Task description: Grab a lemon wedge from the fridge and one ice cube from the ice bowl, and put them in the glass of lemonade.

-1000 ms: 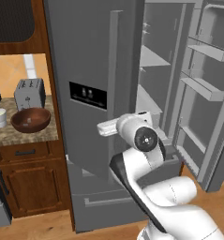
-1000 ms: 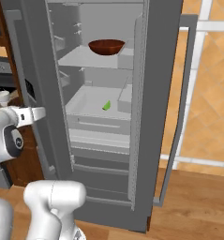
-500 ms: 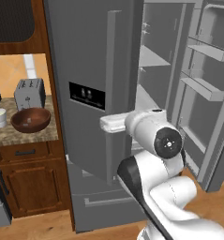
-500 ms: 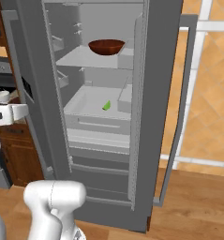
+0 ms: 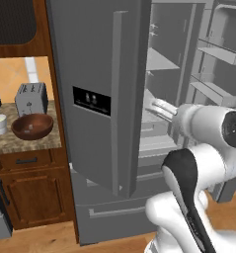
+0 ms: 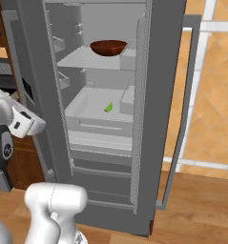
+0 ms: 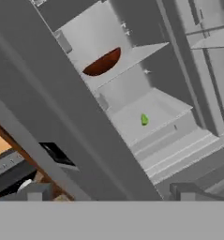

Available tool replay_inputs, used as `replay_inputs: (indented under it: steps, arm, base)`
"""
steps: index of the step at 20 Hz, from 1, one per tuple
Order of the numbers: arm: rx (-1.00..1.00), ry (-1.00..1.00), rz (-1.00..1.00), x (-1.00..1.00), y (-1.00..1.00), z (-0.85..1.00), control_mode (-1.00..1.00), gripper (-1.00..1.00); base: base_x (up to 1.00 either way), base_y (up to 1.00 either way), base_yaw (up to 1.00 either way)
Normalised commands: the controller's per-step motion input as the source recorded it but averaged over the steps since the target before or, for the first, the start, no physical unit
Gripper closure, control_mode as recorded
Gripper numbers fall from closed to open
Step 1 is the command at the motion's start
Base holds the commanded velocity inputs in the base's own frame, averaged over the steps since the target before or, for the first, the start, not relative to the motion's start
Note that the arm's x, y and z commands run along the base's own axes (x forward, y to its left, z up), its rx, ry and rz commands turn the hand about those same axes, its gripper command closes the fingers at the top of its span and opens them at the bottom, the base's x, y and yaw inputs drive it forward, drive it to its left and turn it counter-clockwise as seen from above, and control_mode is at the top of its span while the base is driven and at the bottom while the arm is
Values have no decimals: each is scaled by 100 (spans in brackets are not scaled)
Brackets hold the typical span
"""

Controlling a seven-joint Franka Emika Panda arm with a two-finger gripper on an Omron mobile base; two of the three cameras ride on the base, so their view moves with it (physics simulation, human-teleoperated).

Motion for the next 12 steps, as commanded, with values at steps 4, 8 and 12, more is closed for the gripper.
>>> replay_inputs:
  steps: [4, 8, 12]
  arm:
    - [66, 15, -2, 0, -86, -2, -100, -100]
    - [43, 14, -4, 9, -29, -41, -100, -100]
    - [33, 23, -10, 36, 1, -57, -100, -100]
  base:
    - [0, 0, 0]
    - [0, 0, 0]
    - [0, 0, 0]
